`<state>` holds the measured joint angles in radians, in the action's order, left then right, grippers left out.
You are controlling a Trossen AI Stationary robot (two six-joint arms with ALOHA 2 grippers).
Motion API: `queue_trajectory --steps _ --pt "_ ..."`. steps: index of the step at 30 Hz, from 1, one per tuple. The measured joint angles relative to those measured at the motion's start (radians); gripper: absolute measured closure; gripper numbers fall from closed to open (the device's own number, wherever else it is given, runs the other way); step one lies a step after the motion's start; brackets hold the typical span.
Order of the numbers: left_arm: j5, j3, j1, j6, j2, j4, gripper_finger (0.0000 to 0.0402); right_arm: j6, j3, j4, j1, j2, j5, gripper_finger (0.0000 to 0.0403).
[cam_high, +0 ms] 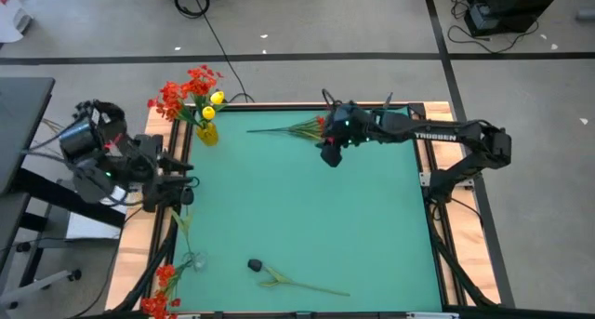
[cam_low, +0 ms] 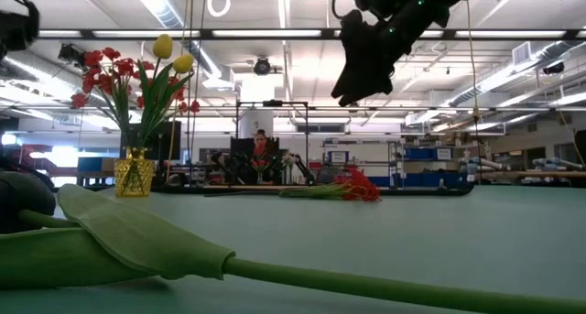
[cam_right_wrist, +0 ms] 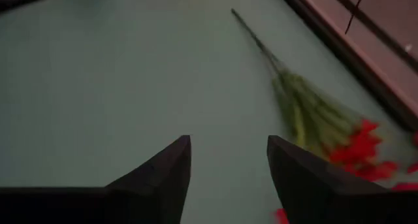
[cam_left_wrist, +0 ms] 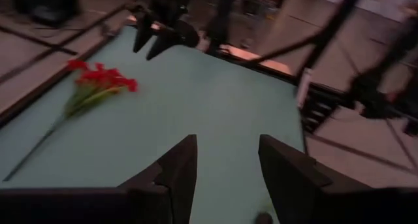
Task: Sort flowers into vase by color
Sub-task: Put the orange flowers into the transparent vase
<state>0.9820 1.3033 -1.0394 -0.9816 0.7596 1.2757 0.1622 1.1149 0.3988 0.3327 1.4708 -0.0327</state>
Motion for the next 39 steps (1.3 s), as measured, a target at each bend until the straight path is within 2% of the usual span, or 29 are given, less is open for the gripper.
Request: queue_trajectory --steps 5,10,14,17,20,24,33,36,39 --pt "-0.024 0.000 0.167 0.001 0.076 -0.073 0.0232 -0.169 0.000 -0.002 0.081 0.014 -0.026 0.0157" --pt "-0.148 0.000 0.357 0.051 0.169 -0.187 0.0232 -0.272 0.000 0.012 0.143 0.101 -0.103 0.0124" --pt "-0.247 0.000 0.513 0.099 0.248 -0.251 0.0232 -0.362 0.000 0.002 0.157 0.174 -0.115 0.0120" --pt "-0.284 -0.001 0.622 0.034 0.281 -0.249 0.0232 -0.406 0.000 -0.013 0.161 0.216 -0.115 0.0121" --pt "-0.373 -0.001 0.746 -0.021 0.300 -0.248 0.0232 -0.429 0.029 0.001 0.164 0.262 -0.113 0.0121" --pt "-0.530 -0.001 0.895 0.114 0.337 -0.246 0.0232 -0.485 0.139 0.065 0.170 0.350 -0.094 0.0119" --pt "-0.776 -0.001 1.199 0.393 0.432 -0.258 0.0232 -0.566 0.493 0.267 0.199 0.594 -0.069 0.0119" --pt "-0.890 -0.001 1.269 0.465 0.470 -0.261 0.0232 -0.589 0.605 0.350 0.219 0.673 -0.080 0.0119" --pt "-0.932 -0.001 1.315 0.520 0.504 -0.262 0.0232 -0.584 0.691 0.407 0.245 0.743 -0.109 0.0119"
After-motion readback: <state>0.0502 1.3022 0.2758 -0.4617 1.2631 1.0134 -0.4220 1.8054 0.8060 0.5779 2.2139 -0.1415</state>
